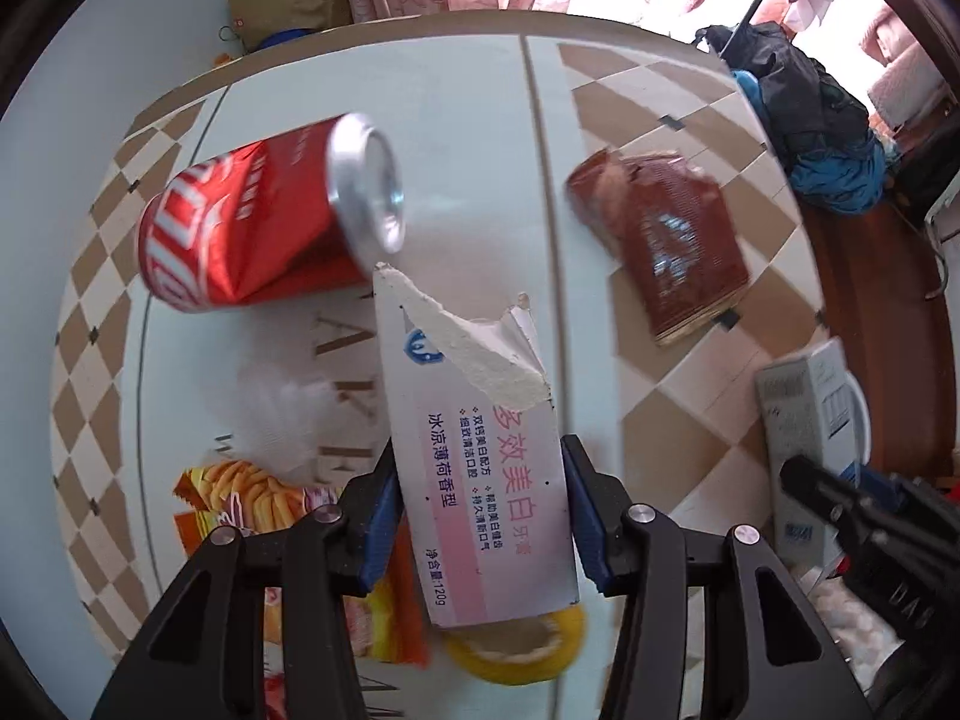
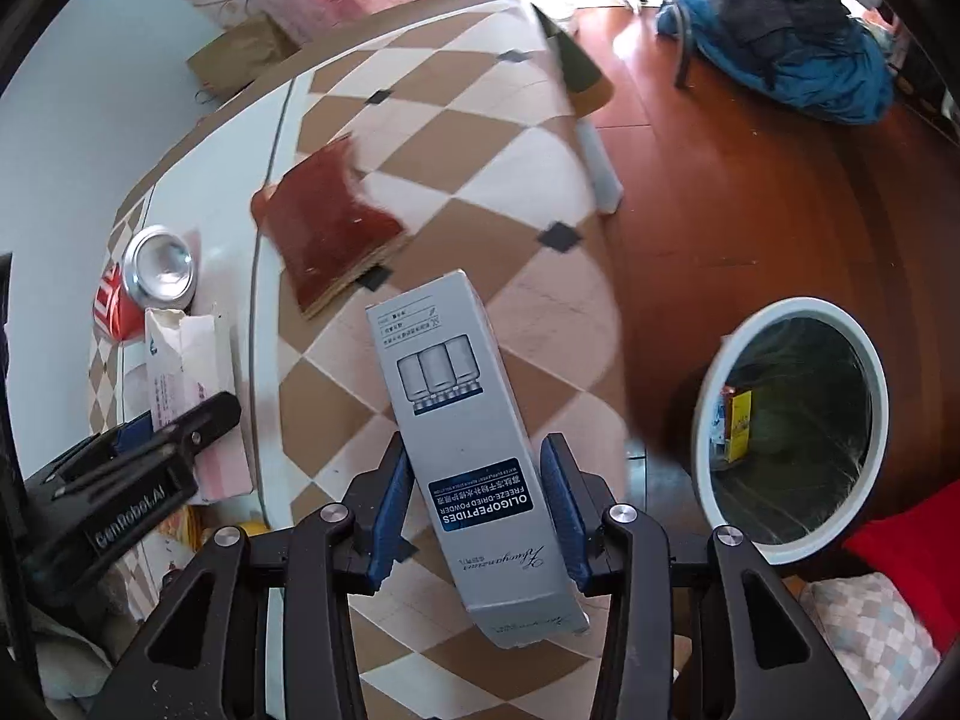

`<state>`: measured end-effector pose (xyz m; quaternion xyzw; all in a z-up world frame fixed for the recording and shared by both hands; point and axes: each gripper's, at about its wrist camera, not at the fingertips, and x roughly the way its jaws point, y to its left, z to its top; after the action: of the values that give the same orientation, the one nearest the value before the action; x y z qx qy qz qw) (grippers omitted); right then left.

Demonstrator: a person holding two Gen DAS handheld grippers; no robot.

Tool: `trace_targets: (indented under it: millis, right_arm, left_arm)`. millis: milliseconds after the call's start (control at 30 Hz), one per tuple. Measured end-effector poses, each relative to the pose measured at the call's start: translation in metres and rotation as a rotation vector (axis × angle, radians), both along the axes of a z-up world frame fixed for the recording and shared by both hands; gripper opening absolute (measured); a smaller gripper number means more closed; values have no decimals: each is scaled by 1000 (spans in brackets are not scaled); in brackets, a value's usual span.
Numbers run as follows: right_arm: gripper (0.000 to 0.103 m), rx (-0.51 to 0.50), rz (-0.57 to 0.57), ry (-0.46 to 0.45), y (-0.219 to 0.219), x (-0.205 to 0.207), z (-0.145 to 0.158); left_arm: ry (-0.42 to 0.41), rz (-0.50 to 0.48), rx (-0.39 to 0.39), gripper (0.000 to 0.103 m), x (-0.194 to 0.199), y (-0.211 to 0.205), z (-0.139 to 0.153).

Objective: Collect trash
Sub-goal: 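Grasp the grey supplement box with the right gripper while the left grasps the white toothpaste box, then carry both held boxes over the white trash bin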

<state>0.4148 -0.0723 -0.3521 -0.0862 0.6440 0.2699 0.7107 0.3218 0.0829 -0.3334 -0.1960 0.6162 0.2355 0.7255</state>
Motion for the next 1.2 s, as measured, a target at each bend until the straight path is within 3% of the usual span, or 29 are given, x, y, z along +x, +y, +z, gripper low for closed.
trace_targets:
  millis: [100, 267, 567, 733, 933, 1067, 1200]
  right_arm:
    - [46, -39, 27, -26, 11, -3, -2]
    - [40, -70, 47, -63, 15, -10, 0]
    - [40, 34, -5, -147, -33, -20, 49]
    - [40, 117, -85, -187, -91, -23, 85]
    - [40, 169, -191, -225, -182, -15, 116]
    - [40, 161, -257, -234, -238, -5, 118]
    - [40, 132, -321, -216, -288, 15, 100]
  left_arm:
    - [7, 4, -13, 48, -5, 7, -8]
    - [-21, -7, 33, 45, -13, 2, 0]
    - [-150, -72, 169, 44, -32, -35, 67]
    - [-229, -143, 208, 45, -24, -69, 103]
    - [-309, -267, 179, 44, -1, -141, 138]
    - [-329, -350, 143, 44, 24, -188, 138]
    - [-309, -425, 102, 44, 56, -233, 117]
